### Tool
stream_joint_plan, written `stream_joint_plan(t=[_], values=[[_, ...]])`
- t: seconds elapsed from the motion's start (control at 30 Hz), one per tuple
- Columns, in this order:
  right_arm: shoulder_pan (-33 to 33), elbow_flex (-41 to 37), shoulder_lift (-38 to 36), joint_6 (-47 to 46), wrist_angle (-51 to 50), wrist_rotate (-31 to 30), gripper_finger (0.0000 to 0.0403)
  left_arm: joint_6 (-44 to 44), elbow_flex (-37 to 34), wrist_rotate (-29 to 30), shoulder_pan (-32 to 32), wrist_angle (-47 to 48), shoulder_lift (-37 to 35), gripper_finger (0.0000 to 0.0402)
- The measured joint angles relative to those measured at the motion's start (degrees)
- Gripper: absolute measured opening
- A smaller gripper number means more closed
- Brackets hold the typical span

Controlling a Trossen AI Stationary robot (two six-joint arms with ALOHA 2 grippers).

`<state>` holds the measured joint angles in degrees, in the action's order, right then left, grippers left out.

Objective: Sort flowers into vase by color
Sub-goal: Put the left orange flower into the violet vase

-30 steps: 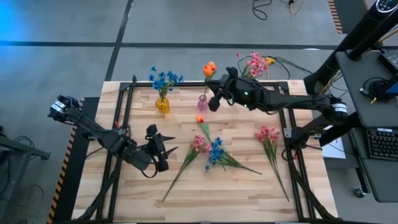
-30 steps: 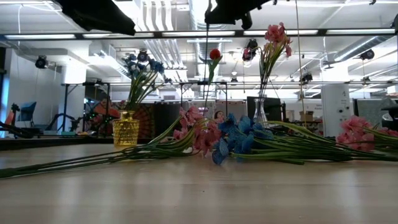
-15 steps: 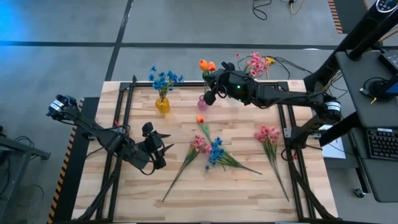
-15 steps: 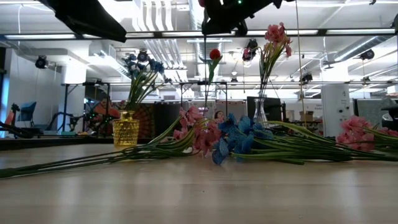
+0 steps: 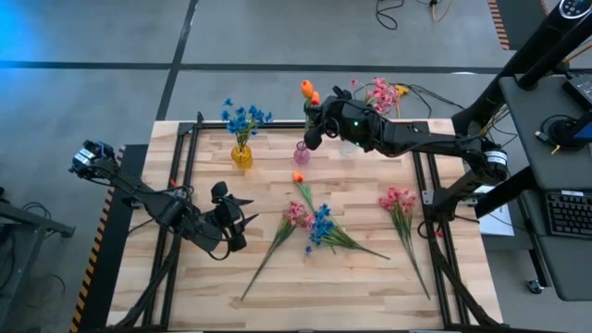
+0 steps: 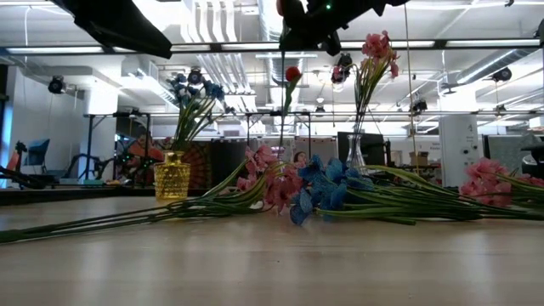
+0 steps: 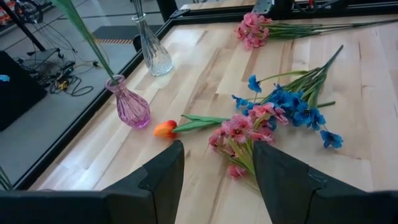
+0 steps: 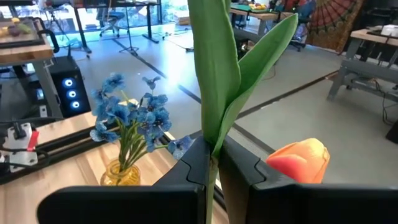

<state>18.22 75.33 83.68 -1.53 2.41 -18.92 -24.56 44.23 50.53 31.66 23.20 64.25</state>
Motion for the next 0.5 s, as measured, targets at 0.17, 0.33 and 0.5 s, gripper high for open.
stream_joint_plan(t=[0.17,0.33,0.5], values=[[0.0,0.5,-0.3,-0.4,-0.2,-0.1,0.0018,0.0,0.0,0.0,0.0,0.2,0.0,0.0173],[-0.1,2.8,-0.4,-1.2,-2.5,0.0,0.0018,0.0,0.0,0.0,0.0,0.7,0.0,0.0173],[-0.2,3.1,-0.4,-1.7,-3.0,0.9,0.0018,0.0,0.0,0.0,0.0,0.9,0.0,0.0173]])
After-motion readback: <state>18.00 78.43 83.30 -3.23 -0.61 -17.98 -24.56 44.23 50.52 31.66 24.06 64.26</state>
